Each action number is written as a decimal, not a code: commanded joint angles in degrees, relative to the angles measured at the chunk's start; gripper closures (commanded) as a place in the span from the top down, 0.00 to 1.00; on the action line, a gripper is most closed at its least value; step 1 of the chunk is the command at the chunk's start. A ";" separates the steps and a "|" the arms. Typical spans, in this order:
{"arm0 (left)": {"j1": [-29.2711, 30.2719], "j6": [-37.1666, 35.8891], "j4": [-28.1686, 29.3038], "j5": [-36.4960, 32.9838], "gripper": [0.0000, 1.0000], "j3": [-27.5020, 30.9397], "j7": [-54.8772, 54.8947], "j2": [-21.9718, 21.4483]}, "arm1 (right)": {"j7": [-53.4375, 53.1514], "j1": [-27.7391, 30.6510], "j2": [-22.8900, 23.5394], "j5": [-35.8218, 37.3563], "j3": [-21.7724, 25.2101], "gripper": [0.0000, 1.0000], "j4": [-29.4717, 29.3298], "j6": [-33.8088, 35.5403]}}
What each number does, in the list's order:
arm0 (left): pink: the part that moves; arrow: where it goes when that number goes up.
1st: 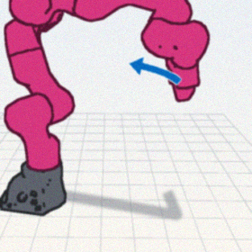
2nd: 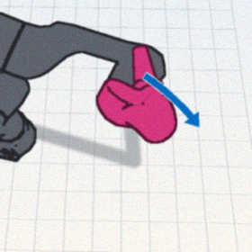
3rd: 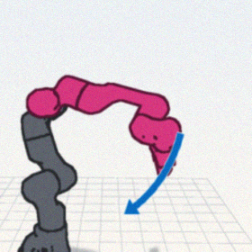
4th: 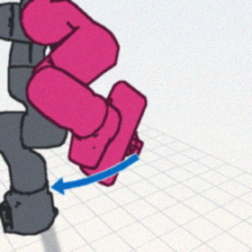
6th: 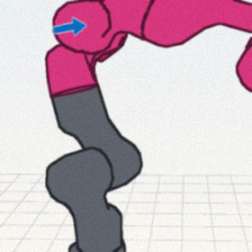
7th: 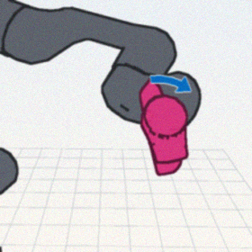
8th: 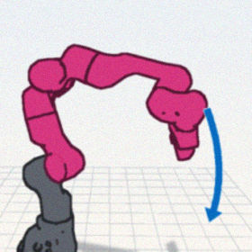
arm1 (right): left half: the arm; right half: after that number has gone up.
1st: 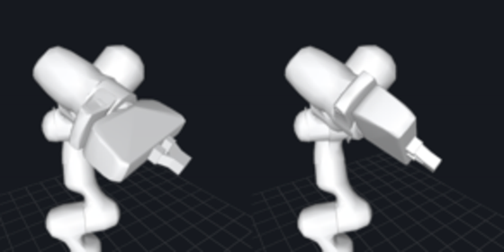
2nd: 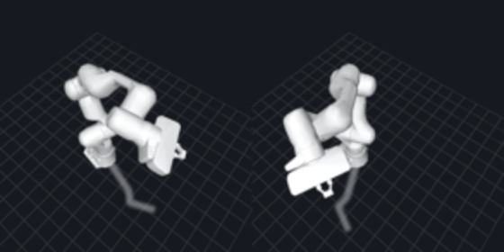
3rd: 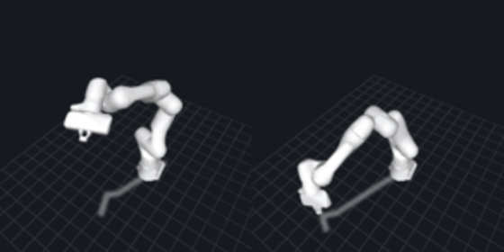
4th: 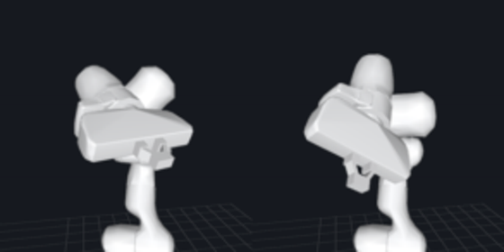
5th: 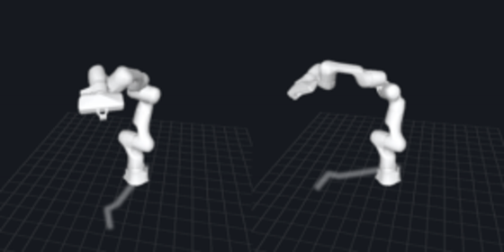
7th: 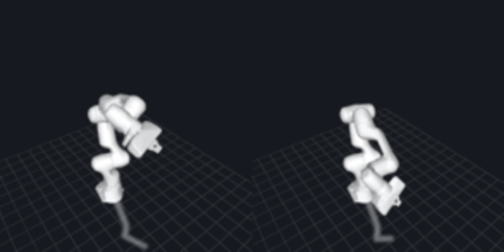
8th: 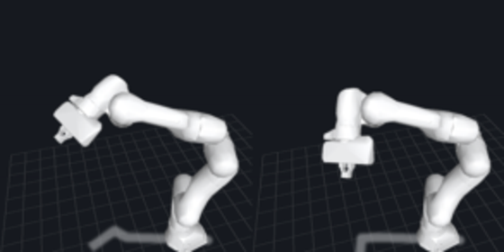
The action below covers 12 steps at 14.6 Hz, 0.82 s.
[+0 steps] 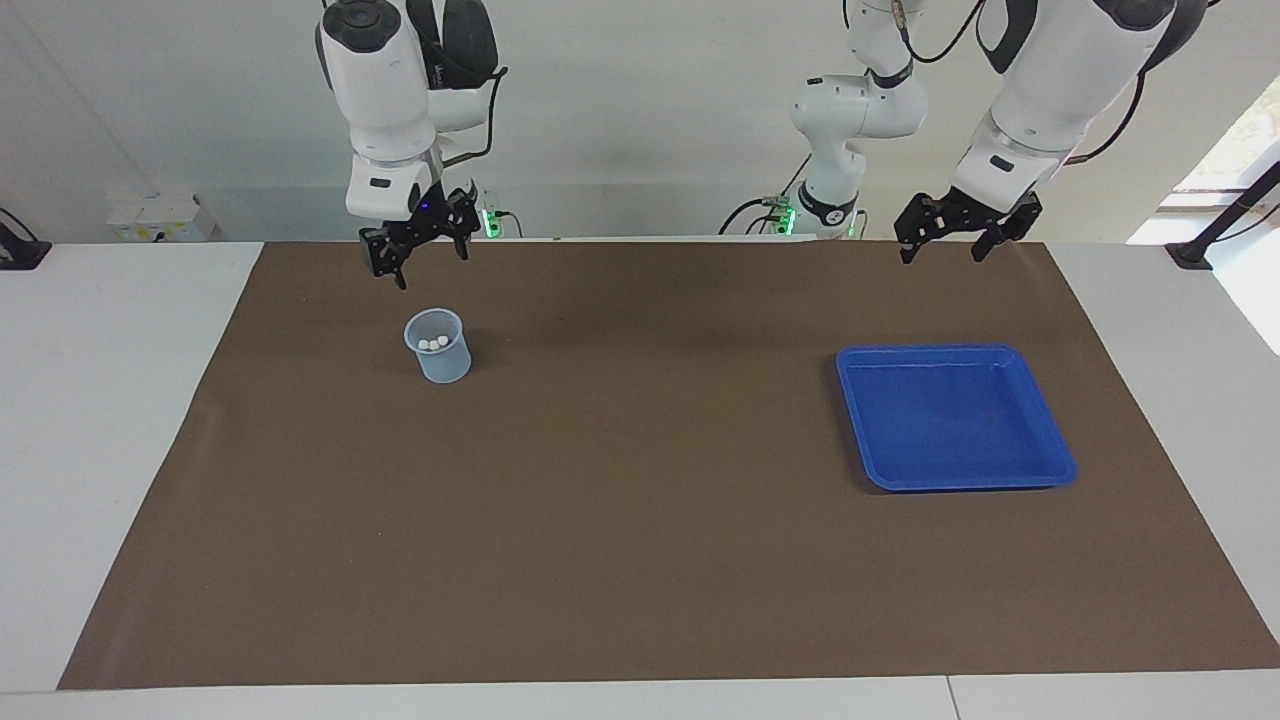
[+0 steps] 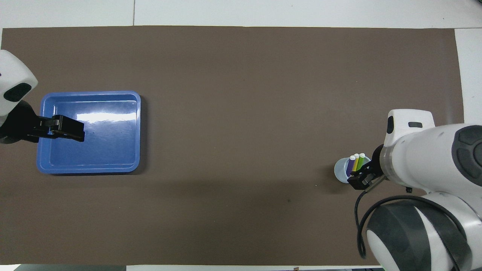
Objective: Transfer and insert pens with both arms
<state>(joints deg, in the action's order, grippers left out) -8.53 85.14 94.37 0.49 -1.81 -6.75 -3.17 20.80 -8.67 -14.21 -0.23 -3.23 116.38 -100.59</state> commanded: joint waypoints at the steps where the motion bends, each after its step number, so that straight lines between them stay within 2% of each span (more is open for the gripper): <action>1: -0.26 -2.67 -3.82 0.65 1.00 0.58 0.95 2.10 | -8.63 2.77 3.22 -2.50 -0.46 1.00 -6.15 4.52; 3: -0.43 -6.38 -6.83 1.44 1.00 1.02 0.95 2.73 | -10.69 5.75 4.45 -2.41 -0.46 1.00 -10.27 9.25; 5: -0.35 -6.21 -6.75 1.70 1.00 1.11 1.04 2.47 | -10.52 8.48 6.99 -2.06 -0.46 1.00 -15.98 11.98; 8: 0.01 -5.07 -6.05 4.25 1.00 1.55 0.78 2.03 | -10.87 10.77 11.66 -0.92 -0.20 1.00 -27.49 21.28; 11: -0.08 -5.25 -6.13 4.17 1.00 1.55 1.13 2.03 | -10.69 12.88 15.07 -0.91 0.42 1.00 -31.73 23.85; 12: -0.08 -5.42 -6.13 3.99 1.00 1.55 1.04 2.03 | -10.78 11.41 16.49 -0.48 2.94 1.00 -34.87 23.95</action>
<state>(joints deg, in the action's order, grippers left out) -8.51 80.76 89.29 3.92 -0.80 -6.66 -1.64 10.87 3.00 -2.55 -1.17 -2.17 88.18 -78.71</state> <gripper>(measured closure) 0.000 0.000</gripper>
